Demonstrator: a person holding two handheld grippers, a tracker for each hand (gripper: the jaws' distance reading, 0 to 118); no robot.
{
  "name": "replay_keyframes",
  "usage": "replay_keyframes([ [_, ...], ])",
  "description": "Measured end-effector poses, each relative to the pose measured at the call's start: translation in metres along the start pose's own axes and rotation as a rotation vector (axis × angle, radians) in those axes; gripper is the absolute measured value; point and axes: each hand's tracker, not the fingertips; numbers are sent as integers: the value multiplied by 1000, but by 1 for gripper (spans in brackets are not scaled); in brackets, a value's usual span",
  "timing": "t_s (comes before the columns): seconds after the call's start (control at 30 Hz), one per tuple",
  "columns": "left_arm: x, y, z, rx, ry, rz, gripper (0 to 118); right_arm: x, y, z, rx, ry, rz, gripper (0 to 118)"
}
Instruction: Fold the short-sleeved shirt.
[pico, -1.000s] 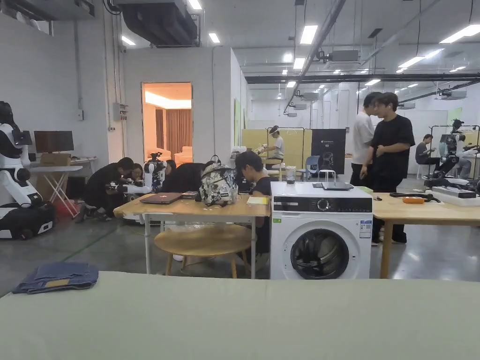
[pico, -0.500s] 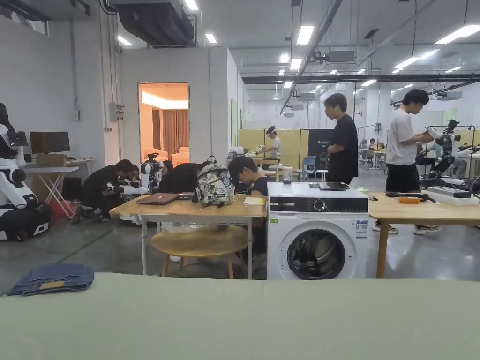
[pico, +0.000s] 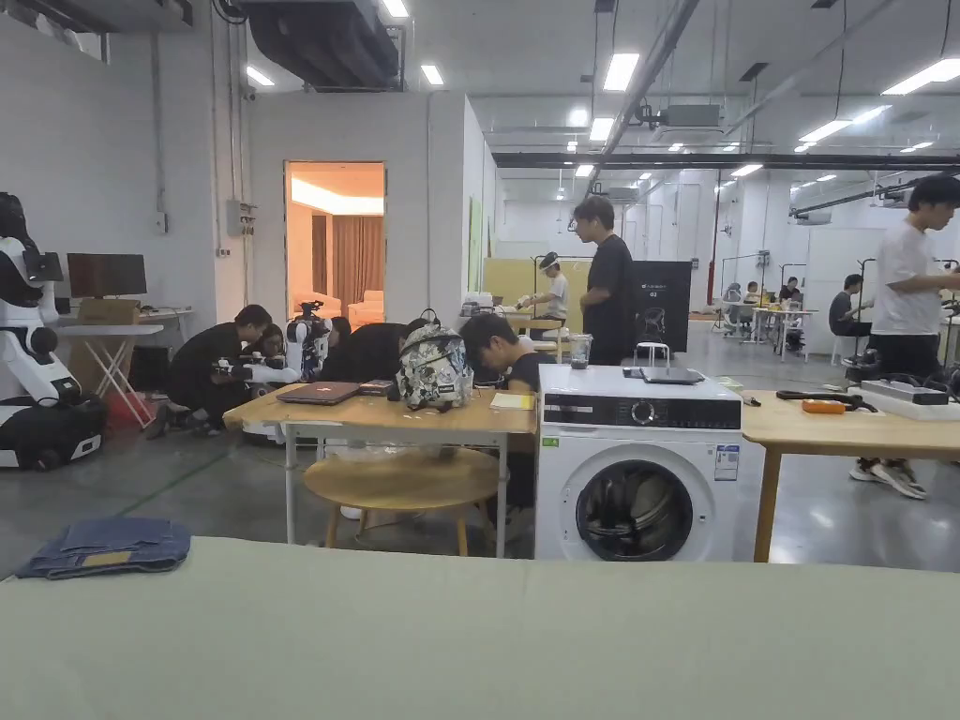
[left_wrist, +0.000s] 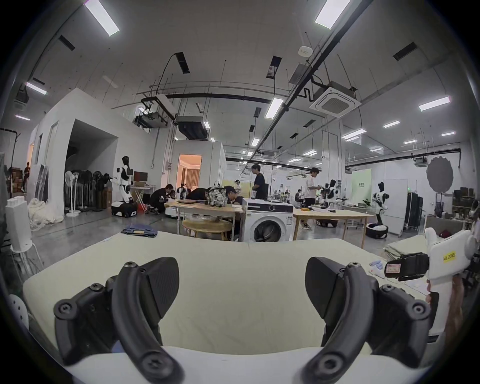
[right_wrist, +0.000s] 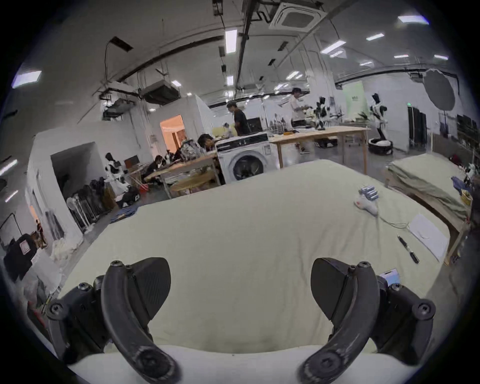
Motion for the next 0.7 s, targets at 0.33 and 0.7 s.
replay_keyframes([
  [0.33,0,-4,-2,-22,-7,1,100,-3,-2,-2,-27,5,19,110],
  [0.7,4,-5,-4,-23,-19,-8,100,-1,-6,4,42,42,34,110],
])
